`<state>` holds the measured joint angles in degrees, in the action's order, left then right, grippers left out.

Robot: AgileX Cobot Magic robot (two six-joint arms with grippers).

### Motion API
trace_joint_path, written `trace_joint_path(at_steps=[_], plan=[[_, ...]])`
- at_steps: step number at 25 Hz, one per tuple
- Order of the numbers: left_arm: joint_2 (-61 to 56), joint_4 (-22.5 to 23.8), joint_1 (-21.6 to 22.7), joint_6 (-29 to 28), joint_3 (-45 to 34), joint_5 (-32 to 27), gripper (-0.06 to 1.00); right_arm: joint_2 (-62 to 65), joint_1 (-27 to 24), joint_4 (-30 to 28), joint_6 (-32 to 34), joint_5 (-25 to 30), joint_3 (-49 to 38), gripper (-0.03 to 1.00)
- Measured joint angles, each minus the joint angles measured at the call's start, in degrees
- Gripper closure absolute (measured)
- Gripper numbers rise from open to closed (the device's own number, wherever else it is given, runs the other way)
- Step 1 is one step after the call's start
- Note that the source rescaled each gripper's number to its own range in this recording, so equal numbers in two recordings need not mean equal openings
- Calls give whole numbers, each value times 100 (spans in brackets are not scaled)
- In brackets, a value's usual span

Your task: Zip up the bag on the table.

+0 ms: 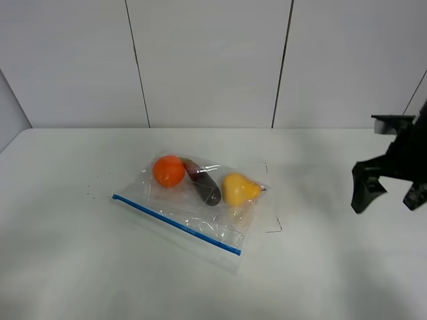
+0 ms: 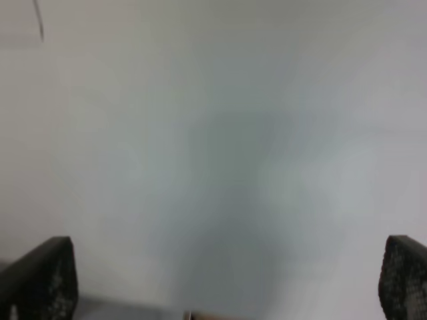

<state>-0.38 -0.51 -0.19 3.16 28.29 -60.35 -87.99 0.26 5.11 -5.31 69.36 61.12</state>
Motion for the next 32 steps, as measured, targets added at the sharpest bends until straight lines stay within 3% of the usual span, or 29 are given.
trace_joint_path(at_steps=[5,13,32], plan=[[0,0,0,0,0,0,-6,1374,0,-144,30,-54,-1516,-3],[0,0,0,0,0,0,-6,3727,0,-166,321,-1077,-3136,-3],[0,0,0,0,0,0,-6,7581,0,-458,531,-1050,-3299,-3]])
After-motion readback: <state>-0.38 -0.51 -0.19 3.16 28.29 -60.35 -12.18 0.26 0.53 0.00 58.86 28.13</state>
